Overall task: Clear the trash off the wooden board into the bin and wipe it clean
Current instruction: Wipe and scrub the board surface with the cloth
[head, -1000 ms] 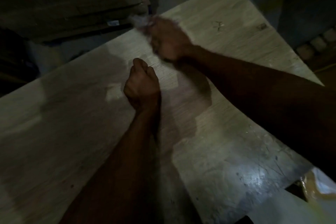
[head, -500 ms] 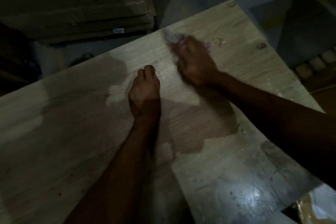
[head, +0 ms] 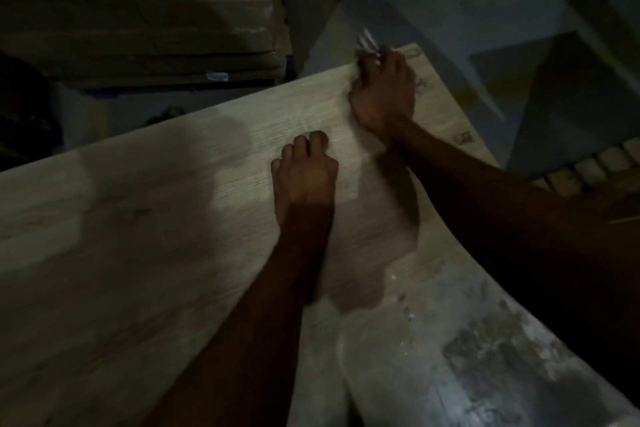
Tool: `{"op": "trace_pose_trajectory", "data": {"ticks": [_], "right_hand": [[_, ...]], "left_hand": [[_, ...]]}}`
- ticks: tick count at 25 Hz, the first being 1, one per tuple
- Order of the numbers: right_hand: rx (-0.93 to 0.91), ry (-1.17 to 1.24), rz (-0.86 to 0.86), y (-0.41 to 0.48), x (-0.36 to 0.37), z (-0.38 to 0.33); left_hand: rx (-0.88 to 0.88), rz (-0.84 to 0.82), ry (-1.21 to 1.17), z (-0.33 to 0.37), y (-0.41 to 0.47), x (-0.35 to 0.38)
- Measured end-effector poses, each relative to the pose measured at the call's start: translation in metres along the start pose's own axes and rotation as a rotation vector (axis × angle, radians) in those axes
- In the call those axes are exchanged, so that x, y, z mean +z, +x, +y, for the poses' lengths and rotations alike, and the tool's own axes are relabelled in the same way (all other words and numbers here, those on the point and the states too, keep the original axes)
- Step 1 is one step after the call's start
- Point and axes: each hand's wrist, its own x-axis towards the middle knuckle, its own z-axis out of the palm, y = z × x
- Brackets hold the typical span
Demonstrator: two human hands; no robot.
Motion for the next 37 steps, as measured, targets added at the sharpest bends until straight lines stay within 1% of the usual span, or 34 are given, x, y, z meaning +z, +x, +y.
{"op": "trace_pose_trajectory", "data": {"ticks": [2, 3, 4, 5, 6, 7, 9, 10, 11, 13, 14, 15, 16, 17, 18, 19, 20, 21, 22, 23, 24, 25, 26, 27, 28, 29, 30, 31, 32, 33, 34, 35, 36, 37], "right_hand": [[-0.311, -0.053, -0.108, 0.005, 0.007, 0.018], [-0.359, -0.044, -0.100, 0.013, 0.003, 0.036], [-0.223, 0.008, -0.060, 0.021, -0.007, 0.053], [-0.022, 0.052, 0.002, 0.023, -0.013, 0.068], [0.109, 0.049, 0.043, 0.017, -0.017, 0.074], [0.083, 0.001, 0.050, 0.001, -0.016, 0.069], [-0.207, 0.012, -0.063, -0.033, -0.004, 0.066], [-0.308, 0.017, -0.076, -0.031, -0.007, 0.074], [-0.258, 0.037, -0.036, -0.020, -0.015, 0.081], [0.079, 0.143, 0.018, -0.014, -0.022, 0.065], [0.145, 0.255, -0.022, -0.029, -0.021, 0.043], [-0.020, 0.291, -0.107, -0.060, -0.017, 0.009], [-0.319, 0.278, -0.177, -0.091, -0.004, -0.007], [-0.536, 0.183, -0.192, -0.104, 0.001, -0.006], [-0.635, 0.142, -0.144, -0.099, 0.000, 0.010], [-0.414, 0.139, -0.063, -0.084, -0.008, 0.032], [-0.100, 0.146, 0.025, -0.075, -0.013, 0.048], [0.127, 0.142, 0.064, -0.082, -0.016, 0.053], [0.199, 0.144, 0.051, -0.100, -0.018, 0.049], [0.002, 0.126, 0.017, -0.133, -0.017, 0.032], [-0.246, 0.120, -0.044, -0.158, -0.014, 0.032], [-0.381, 0.103, -0.065, -0.169, -0.016, 0.039], [-0.371, 0.087, -0.055, -0.162, -0.022, 0.055], [-0.097, 0.096, 0.035, -0.141, -0.032, 0.074], [0.151, 0.080, 0.084, -0.129, -0.037, 0.081], [0.218, 0.065, 0.110, -0.132, -0.038, 0.076], [0.136, 0.071, 0.074, -0.147, -0.034, 0.064], [-0.169, 0.076, -0.014, -0.179, -0.022, 0.042], [-0.445, 0.085, -0.080, -0.201, -0.016, 0.040], [-0.548, 0.081, -0.140, -0.210, -0.020, 0.041], [-0.476, 0.082, -0.129, -0.202, -0.022, 0.050], [-0.143, 0.123, -0.052, -0.184, -0.033, 0.063], [0.114, 0.074, 0.027, -0.173, -0.035, 0.065], [0.185, 0.051, 0.052, -0.178, -0.034, 0.052]], "left_hand": [[-0.028, -0.030, -0.010, -0.004, 0.000, -0.001], [-0.034, -0.039, 0.004, -0.005, 0.001, -0.002], [-0.033, -0.044, 0.012, -0.005, 0.001, -0.002], [-0.028, -0.046, 0.024, -0.002, 0.001, -0.003], [-0.019, -0.042, 0.039, 0.000, 0.000, -0.004], [-0.012, -0.039, 0.047, 0.000, -0.001, -0.004], [-0.017, -0.068, 0.037, -0.004, 0.001, -0.004], [-0.037, -0.089, 0.028, -0.004, 0.001, -0.006], [-0.053, -0.105, 0.029, -0.002, 0.001, -0.008], [-0.053, -0.112, 0.025, 0.003, 0.002, -0.011], [-0.059, -0.097, -0.013, 0.004, 0.002, -0.012], [-0.084, -0.057, -0.086, 0.003, 0.000, -0.012], [-0.145, 0.017, -0.199, 0.001, -0.002, -0.013], [-0.234, 0.122, -0.336, -0.002, -0.002, -0.016], [-0.318, 0.231, -0.463, -0.004, -0.003, -0.018], [-0.376, 0.295, -0.551, -0.005, -0.003, -0.020], [-0.390, 0.300, -0.577, -0.005, -0.003, -0.022], [-0.358, 0.262, -0.546, -0.006, -0.003, -0.023], [-0.315, 0.207, -0.508, -0.005, -0.003, -0.024], [-0.294, 0.168, -0.497, -0.004, -0.003, -0.025], [-0.297, 0.145, -0.527, -0.006, -0.002, -0.027], [-0.297, 0.122, -0.560, -0.009, -0.005, -0.028], [-0.280, 0.103, -0.571, -0.011, -0.010, -0.029], [-0.254, 0.090, -0.554, -0.010, -0.014, -0.031], [-0.230, 0.070, -0.521, -0.009, -0.015, -0.032], [-0.231, 0.053, -0.495, -0.008, -0.014, -0.031], [-0.259, 0.035, -0.486, -0.007, -0.011, -0.029], [-0.285, 0.010, -0.513, -0.009, -0.010, -0.030], [-0.310, -0.007, -0.593, -0.014, -0.011, -0.034], [-0.332, -0.011, -0.705, -0.021, -0.020, -0.041], [-0.355, -0.001, -0.824, -0.026, -0.036, -0.049], [-0.394, 0.022, -0.935, -0.030, -0.057, -0.059], [-0.434, 0.054, -1.023, -0.033, -0.082, -0.066], [-0.472, 0.074, -1.084, -0.035, -0.104, -0.072]]}}
